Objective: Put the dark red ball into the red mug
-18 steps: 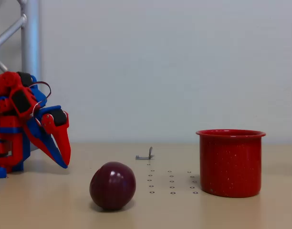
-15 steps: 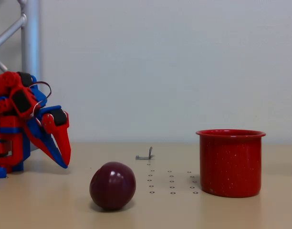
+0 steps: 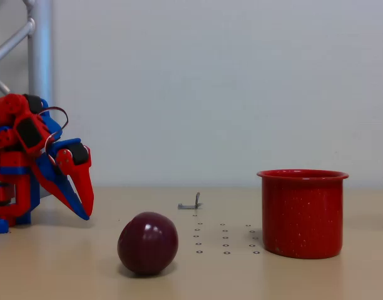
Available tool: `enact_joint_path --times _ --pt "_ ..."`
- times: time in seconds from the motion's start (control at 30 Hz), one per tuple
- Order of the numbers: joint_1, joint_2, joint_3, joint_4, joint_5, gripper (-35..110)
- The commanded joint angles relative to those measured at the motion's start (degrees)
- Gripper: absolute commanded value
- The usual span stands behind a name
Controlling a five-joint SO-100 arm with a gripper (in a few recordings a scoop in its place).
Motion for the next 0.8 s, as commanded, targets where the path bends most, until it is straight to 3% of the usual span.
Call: enact_joint_path --times 0.0,0.37,0.57,0.77 --pt "-1.1 4.2 1.0 -1.1 -1.0 -2" --pt "9.2 -0.4 -6.4 -16.5 -26.3 -2" --pt "15.9 -11.7 -17.7 -25.7 -43.7 -2" --pt "21.2 -29.8 -30.5 -28.2 -63.1 -2"
